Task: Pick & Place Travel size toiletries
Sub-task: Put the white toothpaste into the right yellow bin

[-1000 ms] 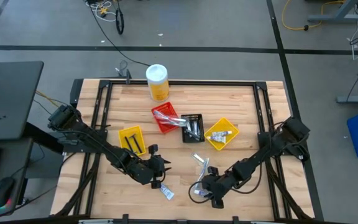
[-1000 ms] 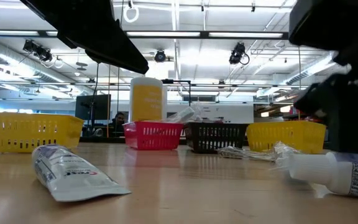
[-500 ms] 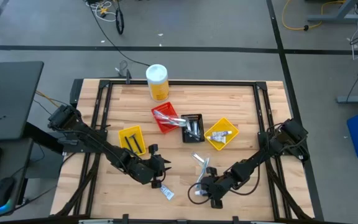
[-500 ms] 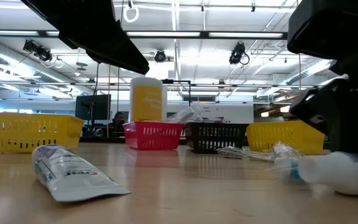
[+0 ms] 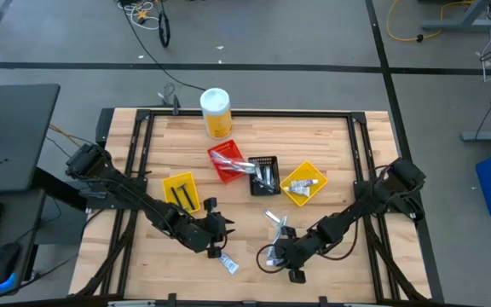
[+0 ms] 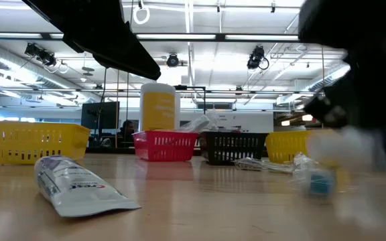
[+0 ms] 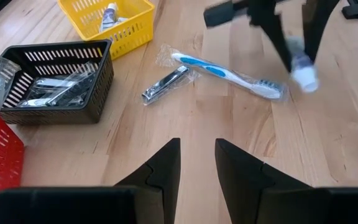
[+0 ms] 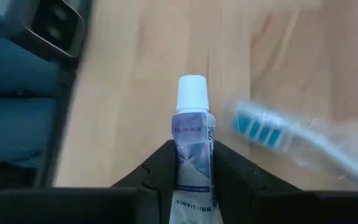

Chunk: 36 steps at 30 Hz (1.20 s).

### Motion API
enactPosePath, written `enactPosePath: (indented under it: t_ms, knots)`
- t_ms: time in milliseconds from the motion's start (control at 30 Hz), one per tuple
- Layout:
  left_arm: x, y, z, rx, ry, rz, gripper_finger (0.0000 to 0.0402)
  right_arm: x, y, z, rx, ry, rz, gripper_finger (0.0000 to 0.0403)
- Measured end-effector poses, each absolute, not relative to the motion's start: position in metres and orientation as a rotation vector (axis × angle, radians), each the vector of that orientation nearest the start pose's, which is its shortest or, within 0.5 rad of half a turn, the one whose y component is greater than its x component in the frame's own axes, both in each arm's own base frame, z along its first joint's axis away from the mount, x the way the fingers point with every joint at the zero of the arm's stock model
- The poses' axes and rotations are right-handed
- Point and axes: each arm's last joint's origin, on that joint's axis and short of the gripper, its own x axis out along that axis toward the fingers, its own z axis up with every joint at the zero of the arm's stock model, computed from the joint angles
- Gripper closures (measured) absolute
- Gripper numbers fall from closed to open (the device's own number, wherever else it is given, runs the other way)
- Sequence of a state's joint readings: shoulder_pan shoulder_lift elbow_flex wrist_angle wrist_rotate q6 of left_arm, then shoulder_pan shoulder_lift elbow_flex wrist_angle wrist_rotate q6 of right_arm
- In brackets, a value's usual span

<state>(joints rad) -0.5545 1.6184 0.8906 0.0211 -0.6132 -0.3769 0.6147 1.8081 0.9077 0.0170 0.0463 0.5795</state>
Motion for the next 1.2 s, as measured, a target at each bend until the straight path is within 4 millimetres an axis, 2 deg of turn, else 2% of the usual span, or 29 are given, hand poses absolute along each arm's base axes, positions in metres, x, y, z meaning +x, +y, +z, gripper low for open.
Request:
enactPosePath:
  t_ms: [133,233,367,500,667,833,967,1067,1200]
  knots:
    - [0.285,-0.157,0.19,0.022,0.566,0.162,0.0291,0.281,0.189,0.149,0.245,0.921,0.277,0.0315]
    - [0.285,-0.157,0.19,0.022,0.566,0.162,0.0291,0.282,0.182,0.172,0.241,0.845,0.3,0.0321]
    - [0.285,-0.157,0.19,0.022,0.566,0.162,0.0291,0.276,0.165,0.193,0.148,0.818,0.274,0.0322]
    - [0.285,-0.157,0.19,0.016,0.565,0.163,0.0291,0.264,0.134,0.211,0.064,0.869,0.119,0.0323]
    - [0.285,-0.157,0.19,0.032,0.559,0.157,0.0291,0.247,0.09,0.221,0.009,0.978,-0.146,0.0323]
    - [0.286,-0.158,0.191,0.026,0.547,0.153,0.0291,0.244,0.046,0.221,0.03,1.06,-0.388,0.0323]
    - [0.286,-0.158,0.192,0.022,0.543,0.152,0.0291,0.242,0.016,0.211,0.035,1.126,-0.46,0.0323]
    - [0.287,-0.158,0.192,0.021,0.541,0.152,0.0291,0.24,0.002,0.2,-0.006,1.164,-0.422,0.0323]
    - [0.287,-0.158,0.192,0.019,0.536,0.15,0.0291,0.236,-0.007,0.184,-0.022,1.188,-0.307,0.0322]
